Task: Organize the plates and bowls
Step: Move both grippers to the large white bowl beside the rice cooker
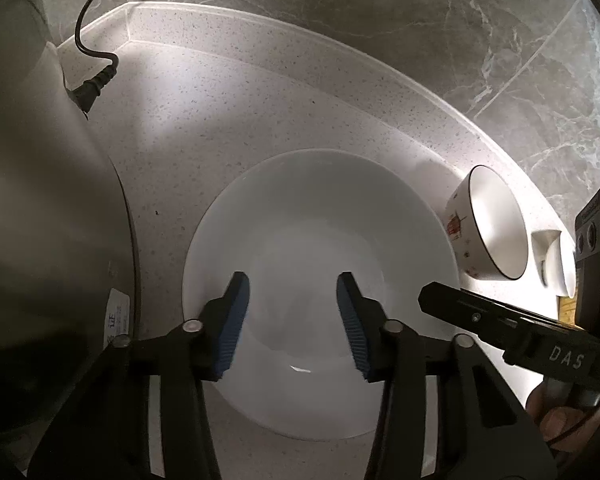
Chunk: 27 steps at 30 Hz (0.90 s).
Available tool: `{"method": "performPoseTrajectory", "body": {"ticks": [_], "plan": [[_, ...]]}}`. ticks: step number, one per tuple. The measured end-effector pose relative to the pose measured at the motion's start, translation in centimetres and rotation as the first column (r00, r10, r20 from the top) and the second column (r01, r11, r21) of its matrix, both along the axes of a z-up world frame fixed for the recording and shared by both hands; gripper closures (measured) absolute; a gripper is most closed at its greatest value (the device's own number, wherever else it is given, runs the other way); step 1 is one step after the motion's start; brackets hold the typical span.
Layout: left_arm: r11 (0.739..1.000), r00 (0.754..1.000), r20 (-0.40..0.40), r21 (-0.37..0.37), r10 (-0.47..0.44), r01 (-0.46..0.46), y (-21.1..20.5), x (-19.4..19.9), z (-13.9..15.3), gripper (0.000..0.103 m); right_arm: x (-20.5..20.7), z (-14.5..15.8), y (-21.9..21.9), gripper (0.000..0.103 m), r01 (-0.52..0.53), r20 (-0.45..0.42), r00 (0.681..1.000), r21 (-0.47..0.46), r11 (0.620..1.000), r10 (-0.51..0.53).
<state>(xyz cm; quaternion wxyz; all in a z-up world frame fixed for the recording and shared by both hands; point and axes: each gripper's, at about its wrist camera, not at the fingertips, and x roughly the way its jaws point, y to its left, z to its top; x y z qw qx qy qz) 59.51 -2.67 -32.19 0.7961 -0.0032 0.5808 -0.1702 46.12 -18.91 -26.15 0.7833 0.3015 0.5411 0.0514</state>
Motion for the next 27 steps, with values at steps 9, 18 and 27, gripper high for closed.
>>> {"method": "performPoseTrajectory", "body": {"ticks": [9, 18, 27], "plan": [[1.0, 1.0, -0.007, 0.022, 0.012, -0.012, 0.0, -1.5, 1.9, 0.052, 0.1, -0.2, 0.5, 0.052, -0.006, 0.009, 1.0, 0.004, 1.0, 0.006], [0.999, 0.998, 0.056, 0.019, 0.036, -0.037, 0.1, -3.8, 3.9, 0.032, -0.2, 0.2, 0.4, 0.052, -0.006, 0.024, 1.0, 0.006, 1.0, 0.005], [0.995, 0.995, 0.042, 0.025, 0.091, -0.092, 1.2, -5.2, 4.7, 0.031, 0.6, 1.1, 0.7, 0.052, -0.035, 0.033, 0.999, 0.017, 0.999, 0.034]]}}
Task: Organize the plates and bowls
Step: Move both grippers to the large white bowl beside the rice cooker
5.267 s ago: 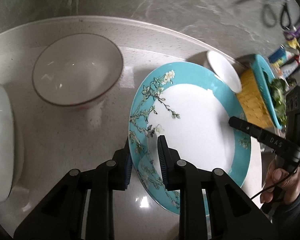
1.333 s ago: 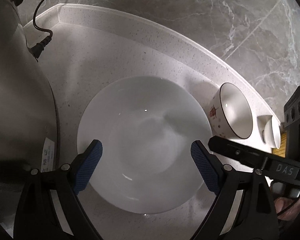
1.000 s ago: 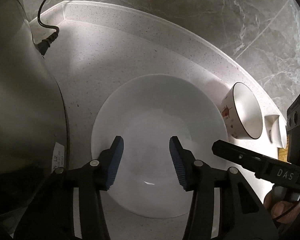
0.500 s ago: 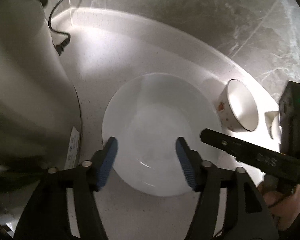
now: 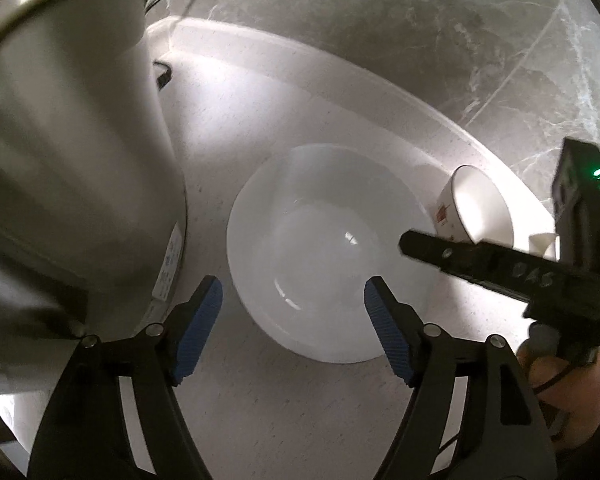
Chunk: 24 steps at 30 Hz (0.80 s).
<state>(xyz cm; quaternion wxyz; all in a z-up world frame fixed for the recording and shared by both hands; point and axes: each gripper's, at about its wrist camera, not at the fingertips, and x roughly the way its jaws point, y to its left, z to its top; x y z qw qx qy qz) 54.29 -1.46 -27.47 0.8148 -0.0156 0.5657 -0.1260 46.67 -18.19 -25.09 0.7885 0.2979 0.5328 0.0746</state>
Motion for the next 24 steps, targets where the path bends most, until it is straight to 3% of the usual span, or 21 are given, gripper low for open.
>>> {"method": "performPoseTrajectory", "body": {"ticks": [14, 21, 24], "plan": [[0.999, 1.0, -0.011, -0.039, 0.014, -0.015, -0.1, 1.1, -2.3, 0.031, 2.8, -0.3, 1.4, 0.052, -0.05, -0.052, 0.998, -0.065, 0.997, 0.047], [0.998, 0.999, 0.005, -0.039, 0.042, -0.041, 0.4, 1.3, -2.5, 0.041, 3.5, -0.5, 2.6, 0.052, -0.114, -0.073, 0.992, -0.134, 0.984, 0.105], [0.998, 0.999, -0.004, -0.046, 0.053, -0.053, 0.7, 1.4, -2.9, 0.045, 3.5, -0.6, 2.5, 0.061, -0.126, -0.069, 0.991, -0.159, 0.979, 0.116]]}}
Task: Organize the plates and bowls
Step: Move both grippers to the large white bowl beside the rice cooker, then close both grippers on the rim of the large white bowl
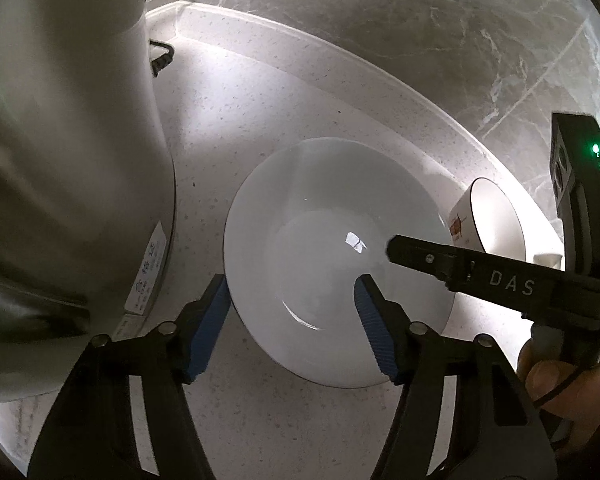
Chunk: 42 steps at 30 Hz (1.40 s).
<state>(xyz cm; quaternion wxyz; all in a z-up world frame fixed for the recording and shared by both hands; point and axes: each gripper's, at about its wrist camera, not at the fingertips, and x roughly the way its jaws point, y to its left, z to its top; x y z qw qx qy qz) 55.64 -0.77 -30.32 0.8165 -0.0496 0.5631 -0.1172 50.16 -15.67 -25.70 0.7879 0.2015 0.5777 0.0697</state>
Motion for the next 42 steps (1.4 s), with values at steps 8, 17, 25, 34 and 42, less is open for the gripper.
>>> {"method": "performPoseTrajectory", "body": {"ticks": [8, 17, 25, 34, 42], "plan": [[0.999, 0.999, -0.028, -0.036, 0.035, -0.036, -0.1, 0.0, -1.2, 0.045, 0.2, 0.0, -0.6, 0.092, -0.034, 0.002, 0.999, -0.052, 0.998, 0.034], [0.983, 0.987, -0.069, -0.1, 0.145, -0.152, -0.2, 0.6, -1.6, 0.029, 1.4, 0.0, 0.3, 0.084, -0.053, -0.018, 0.999, -0.094, 0.994, 0.051], [0.986, 0.986, -0.063, -0.063, 0.153, -0.157, -0.4, 0.8, -2.1, 0.046, 2.2, 0.0, 1.5, 0.087, -0.131, -0.014, 0.991, -0.187, 0.974, 0.131], [0.99, 0.994, -0.057, -0.098, 0.097, -0.102, -0.2, 0.4, -2.5, 0.082, 1.5, 0.3, -0.8, 0.092, -0.102, -0.011, 0.995, -0.236, 0.966, 0.102], [0.99, 0.994, -0.078, -0.12, 0.071, -0.08, 0.2, 0.1, -2.8, 0.087, -0.6, 0.5, -1.0, 0.092, -0.111, -0.008, 0.994, -0.247, 0.963, 0.113]]}}
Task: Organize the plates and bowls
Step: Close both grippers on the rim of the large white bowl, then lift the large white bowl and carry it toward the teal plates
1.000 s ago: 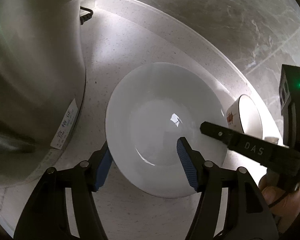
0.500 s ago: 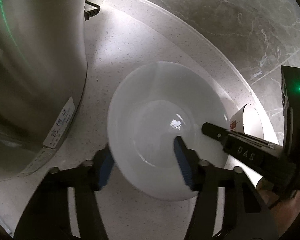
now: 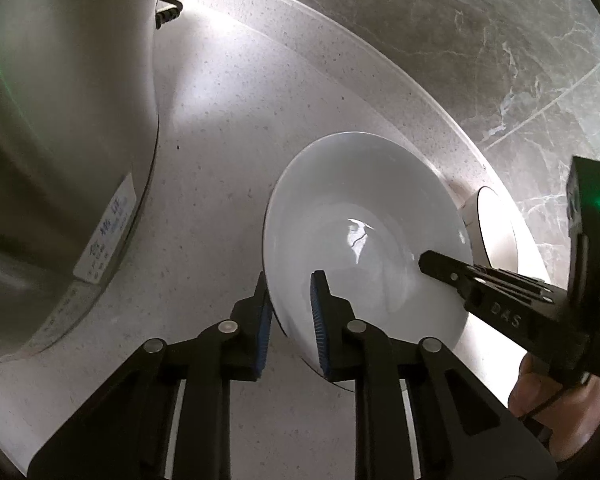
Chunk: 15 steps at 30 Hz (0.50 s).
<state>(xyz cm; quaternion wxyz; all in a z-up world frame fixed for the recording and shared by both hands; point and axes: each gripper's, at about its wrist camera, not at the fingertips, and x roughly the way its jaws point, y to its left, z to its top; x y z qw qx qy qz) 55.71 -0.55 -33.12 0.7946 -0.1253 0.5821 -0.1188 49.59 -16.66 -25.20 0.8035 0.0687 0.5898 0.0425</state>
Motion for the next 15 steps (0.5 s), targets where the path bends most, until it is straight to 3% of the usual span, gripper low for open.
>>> {"method": "performPoseTrajectory", "body": {"ticks": [6, 15], "plan": [[0.999, 0.999, 0.008, 0.006, -0.048, 0.048, 0.1, -1.3, -0.1, 0.096, -3.2, 0.5, 0.0, 0.091, 0.012, 0.024, 1.0, 0.014, 1.0, -0.012], [0.983, 0.984, 0.018, 0.049, -0.177, 0.176, -1.6, -4.3, 0.8, 0.096, -7.9, -0.1, -1.4, 0.091, 0.099, 0.041, 0.994, 0.076, 0.992, -0.102]]}}
